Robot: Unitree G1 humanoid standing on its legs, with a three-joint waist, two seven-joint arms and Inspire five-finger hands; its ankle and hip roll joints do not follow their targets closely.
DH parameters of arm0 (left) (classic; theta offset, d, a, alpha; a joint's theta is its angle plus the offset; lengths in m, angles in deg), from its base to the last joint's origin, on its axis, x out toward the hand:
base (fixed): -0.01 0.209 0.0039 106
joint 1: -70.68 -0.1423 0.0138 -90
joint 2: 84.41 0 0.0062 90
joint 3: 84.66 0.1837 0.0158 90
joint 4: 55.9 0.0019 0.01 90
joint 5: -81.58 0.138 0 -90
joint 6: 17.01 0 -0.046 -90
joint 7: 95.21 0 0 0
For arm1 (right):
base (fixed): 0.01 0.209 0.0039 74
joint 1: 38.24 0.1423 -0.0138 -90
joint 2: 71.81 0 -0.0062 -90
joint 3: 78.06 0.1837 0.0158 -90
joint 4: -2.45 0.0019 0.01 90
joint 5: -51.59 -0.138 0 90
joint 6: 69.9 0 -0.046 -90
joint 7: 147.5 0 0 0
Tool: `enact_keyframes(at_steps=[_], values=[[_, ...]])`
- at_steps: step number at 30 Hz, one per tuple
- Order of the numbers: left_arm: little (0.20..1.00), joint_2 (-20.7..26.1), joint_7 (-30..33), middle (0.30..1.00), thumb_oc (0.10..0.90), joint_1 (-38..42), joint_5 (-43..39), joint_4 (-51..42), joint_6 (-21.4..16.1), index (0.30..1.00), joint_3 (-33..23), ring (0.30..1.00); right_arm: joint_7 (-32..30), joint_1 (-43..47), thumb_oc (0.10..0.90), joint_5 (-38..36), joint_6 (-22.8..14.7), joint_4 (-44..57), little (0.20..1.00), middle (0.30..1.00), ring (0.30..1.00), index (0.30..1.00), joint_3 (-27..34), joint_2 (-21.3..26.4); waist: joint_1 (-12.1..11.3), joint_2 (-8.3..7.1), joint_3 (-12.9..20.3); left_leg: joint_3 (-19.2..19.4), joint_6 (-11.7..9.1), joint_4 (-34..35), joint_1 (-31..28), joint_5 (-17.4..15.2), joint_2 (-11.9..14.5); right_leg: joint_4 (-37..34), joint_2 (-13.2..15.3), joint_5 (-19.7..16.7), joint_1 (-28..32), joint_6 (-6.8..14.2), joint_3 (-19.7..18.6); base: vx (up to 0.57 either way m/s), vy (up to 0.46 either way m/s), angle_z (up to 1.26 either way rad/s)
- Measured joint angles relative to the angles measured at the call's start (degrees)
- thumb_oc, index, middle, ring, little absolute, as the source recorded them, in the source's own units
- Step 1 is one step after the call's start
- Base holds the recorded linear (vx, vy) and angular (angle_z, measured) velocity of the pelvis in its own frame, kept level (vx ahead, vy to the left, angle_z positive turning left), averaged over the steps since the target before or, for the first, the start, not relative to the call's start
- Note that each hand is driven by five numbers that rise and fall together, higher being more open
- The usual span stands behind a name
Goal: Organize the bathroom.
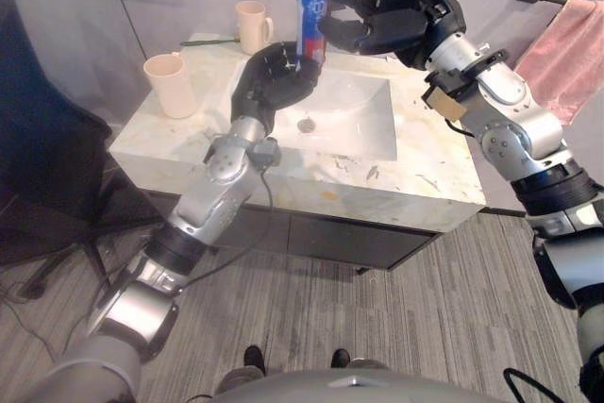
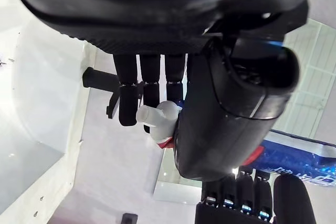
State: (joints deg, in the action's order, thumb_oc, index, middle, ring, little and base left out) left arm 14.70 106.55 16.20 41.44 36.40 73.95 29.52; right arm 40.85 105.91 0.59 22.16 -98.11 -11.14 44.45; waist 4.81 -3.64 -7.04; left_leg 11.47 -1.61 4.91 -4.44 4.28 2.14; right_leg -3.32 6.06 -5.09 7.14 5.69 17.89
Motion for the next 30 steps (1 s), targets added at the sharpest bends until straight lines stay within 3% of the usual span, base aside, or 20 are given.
enact_keyframes(at_steps=[6,7,8,9,10,11,12,14,15,16,18,20,22,23,24,25,26,27,29,30], values=[[0.300,-0.2,0.0,0.300,0.400,0.0,0.3,0.0,0.0,0.300,0.0,0.300,0.3,0.8,0.800,-1.0,0.0,-1.2,0.900,0.900,0.900,0.900,-0.4,0.0,-0.1,-0.08,0.0,0.0,0.0,0.0,0.1,0.3,0.0,0.0,0.0,0.0,0.0,0.0,0.0,0.00,0.000,0.00],[0.300,-0.4,0.0,0.300,0.400,0.0,0.3,0.0,0.0,0.300,-0.1,0.300,0.4,0.8,0.720,-1.3,0.1,-1.3,0.780,0.780,0.780,0.780,-0.4,-0.1,-0.1,-0.09,0.0,0.0,0.0,0.0,0.1,0.3,0.0,0.0,0.0,0.0,0.0,0.0,0.0,0.00,0.000,0.00],[0.300,-0.5,0.0,0.300,0.400,0.0,0.3,0.0,0.0,0.300,-0.1,0.300,0.5,0.8,0.684,-1.3,0.1,-1.3,0.726,0.726,0.726,0.726,-0.4,-0.1,-0.1,-0.09,0.0,0.0,0.0,0.0,0.1,0.3,0.0,0.0,0.0,0.0,0.0,0.0,0.0,0.00,0.000,0.00],[0.300,-0.6,0.0,0.300,0.400,0.0,0.3,0.0,0.0,0.300,-0.1,0.300,0.6,0.8,0.588,-1.3,0.1,-1.3,0.582,0.582,0.582,0.582,-0.4,-0.1,0.0,-0.09,0.0,0.0,0.0,0.0,0.1,0.3,0.0,0.0,0.0,0.0,0.0,0.0,0.0,0.00,0.000,0.00],[0.300,-0.6,0.1,0.300,0.400,0.0,0.3,0.0,0.0,0.300,-0.1,0.300,1.1,0.8,0.551,-1.3,0.4,-1.3,0.526,0.526,0.526,0.526,-0.4,-0.1,0.0,-0.11,0.0,0.0,0.0,0.0,0.1,0.3,0.0,0.0,0.0,0.0,0.0,0.0,0.0,0.00,0.000,0.00],[0.300,-0.6,0.1,0.300,0.400,0.0,0.3,0.0,0.0,0.300,-0.1,0.300,1.5,0.8,0.551,-1.5,0.7,-1.4,0.526,0.526,0.526,0.526,-0.4,-0.2,0.0,-0.12,0.0,0.0,0.0,0.0,0.1,0.3,0.0,0.0,0.0,0.0,0.0,0.0,0.0,0.00,0.000,0.00],[0.300,-0.6,0.1,0.300,0.400,0.0,0.3,0.0,0.0,0.300,-0.1,0.300,1.8,0.8,0.491,-1.7,0.9,-1.5,0.436,0.436,0.436,0.436,-0.4,-0.3,0.0,-0.14,0.0,0.0,0.0,0.0,0.1,0.3,0.0,0.0,0.0,0.0,0.0,0.0,0.0,0.00,0.000,0.00],[0.300,-0.7,0.1,0.300,0.400,0.0,0.3,0.6,0.0,0.300,-0.1,0.300,2.7,0.8,0.447,-1.7,1.3,-2.0,0.371,0.371,0.371,0.371,-0.5,-1.1,0.1,-0.21,0.1,0.1,0.0,0.0,0.1,0.3,0.0,0.0,0.0,0.0,0.0,0.0,0.0,0.00,0.000,0.00],[0.300,-0.7,0.1,0.300,0.400,0.0,0.3,1.0,0.0,0.300,-0.1,0.300,2.9,0.8,0.444,-1.7,1.5,-2.3,0.366,0.366,0.366,0.366,-0.7,-1.9,0.1,-0.25,0.1,0.1,0.0,0.0,0.1,0.3,0.0,0.0,0.0,0.0,0.0,0.0,0.0,0.00,0.000,0.00],[0.300,-0.8,0.1,0.300,0.400,0.0,0.3,1.5,0.0,0.300,-0.1,0.300,3.0,0.8,0.496,-1.7,1.7,-2.6,0.444,0.444,0.444,0.444,-1.1,-2.4,0.2,-0.27,0.1,0.1,0.0,0.0,0.1,0.3,0.0,0.0,0.0,0.0,0.0,0.0,0.0,0.00,0.000,0.00],[0.300,-1.1,-0.1,0.300,0.400,0.0,0.3,1.8,0.1,0.300,0.4,0.300,2.2,0.8,0.494,-1.7,1.7,-3.4,0.441,0.441,0.441,0.441,-1.2,-2.6,0.0,-0.32,0.1,0.1,0.0,0.0,0.1,0.4,0.0,0.0,0.0,0.0,0.0,0.0,0.1,0.00,0.002,0.02],[0.300,-1.4,-0.2,0.300,0.400,0.0,0.3,1.8,0.3,0.300,0.7,0.300,2.0,1.0,0.543,-1.8,1.7,-4.1,0.514,0.514,0.514,0.514,-1.2,-2.6,-0.1,-0.44,0.0,0.0,0.1,0.0,0.2,0.5,0.0,0.0,0.1,0.0,0.0,0.0,0.2,0.00,0.001,0.02],[0.300,-1.4,-0.1,0.300,0.400,0.0,0.3,2.1,0.3,0.300,0.7,0.300,2.5,1.0,0.540,-2.2,2.1,-4.3,0.509,0.509,0.509,0.509,-1.2,-2.6,0.0,-0.65,0.1,0.0,0.1,0.0,0.2,0.5,0.0,0.0,0.1,0.0,0.0,0.0,0.4,0.00,0.000,0.00],[0.300,-1.4,0.0,0.300,0.400,0.0,0.3,2.2,0.3,0.300,0.6,0.300,2.6,1.1,0.587,-2.2,2.2,-4.3,0.580,0.580,0.580,0.580,-1.2,-2.6,0.0,-0.69,0.1,0.0,0.1,0.0,0.2,0.5,0.0,0.0,0.2,0.0,0.0,0.0,0.4,0.00,0.000,0.00],[0.300,-1.5,0.0,0.300,0.400,0.0,0.3,2.3,0.3,0.300,0.6,0.300,2.6,1.1,0.800,-2.3,2.4,-4.3,0.900,0.900,0.900,0.900,-1.2,-2.6,0.1,-0.76,0.1,0.0,0.1,0.0,0.2,0.5,0.0,0.0,0.2,0.0,0.0,0.0,0.4,0.00,0.000,0.00],[0.300,-1.6,0.0,0.300,0.400,0.0,0.3,2.3,0.3,0.300,0.6,0.300,2.6,1.0,0.744,-2.3,2.4,-4.3,0.815,0.815,0.815,0.815,-1.2,-2.6,0.1,-0.79,0.0,0.0,0.1,0.0,0.2,0.5,0.0,0.0,0.2,0.0,0.0,0.0,0.4,0.00,0.000,0.00],[0.300,-1.6,0.1,0.300,0.400,0.0,0.3,2.4,0.3,0.300,0.6,0.300,2.6,1.1,0.715,-2.3,2.5,-4.3,0.773,0.773,0.773,0.773,-1.2,-2.6,0.1,-0.80,0.0,0.0,0.1,0.0,0.2,0.5,0.0,0.0,0.2,0.0,0.0,0.0,0.4,0.00,0.000,0.00],[0.300,-1.6,0.1,0.300,0.400,0.0,0.3,2.6,0.3,0.300,0.5,0.300,2.7,1.0,0.800,-2.3,2.5,-4.3,0.900,0.900,0.900,0.900,-1.2,-2.6,0.1,-0.83,0.0,0.0,0.1,0.0,0.2,0.5,0.0,0.0,0.2,0.0,0.0,0.0,0.4,0.00,0.000,0.00],[0.300,-1.7,0.4,0.300,0.400,0.0,0.3,2.9,0.3,0.300,0.4,0.300,2.6,1.0,0.773,-2.4,2.6,-4.3,0.860,0.860,0.860,0.860,-1.2,-2.6,0.2,-0.83,0.0,0.0,0.1,0.0,0.2,0.5,0.0,0.0,0.2,0.0,0.0,0.0,0.4,0.00,0.000,0.00],[0.300,-1.7,0.6,0.300,0.400,0.0,0.3,3.1,0.3,0.300,0.3,0.300,2.4,1.0,0.560,-2.4,2.6,-4.3,0.540,0.540,0.540,0.540,-1.2,-2.6,0.1,-0.85,0.0,0.0,0.1,0.0,0.2,0.5,0.1,0.0,0.2,0.0,0.0,0.0,0.4,0.00,0.000,0.00]])
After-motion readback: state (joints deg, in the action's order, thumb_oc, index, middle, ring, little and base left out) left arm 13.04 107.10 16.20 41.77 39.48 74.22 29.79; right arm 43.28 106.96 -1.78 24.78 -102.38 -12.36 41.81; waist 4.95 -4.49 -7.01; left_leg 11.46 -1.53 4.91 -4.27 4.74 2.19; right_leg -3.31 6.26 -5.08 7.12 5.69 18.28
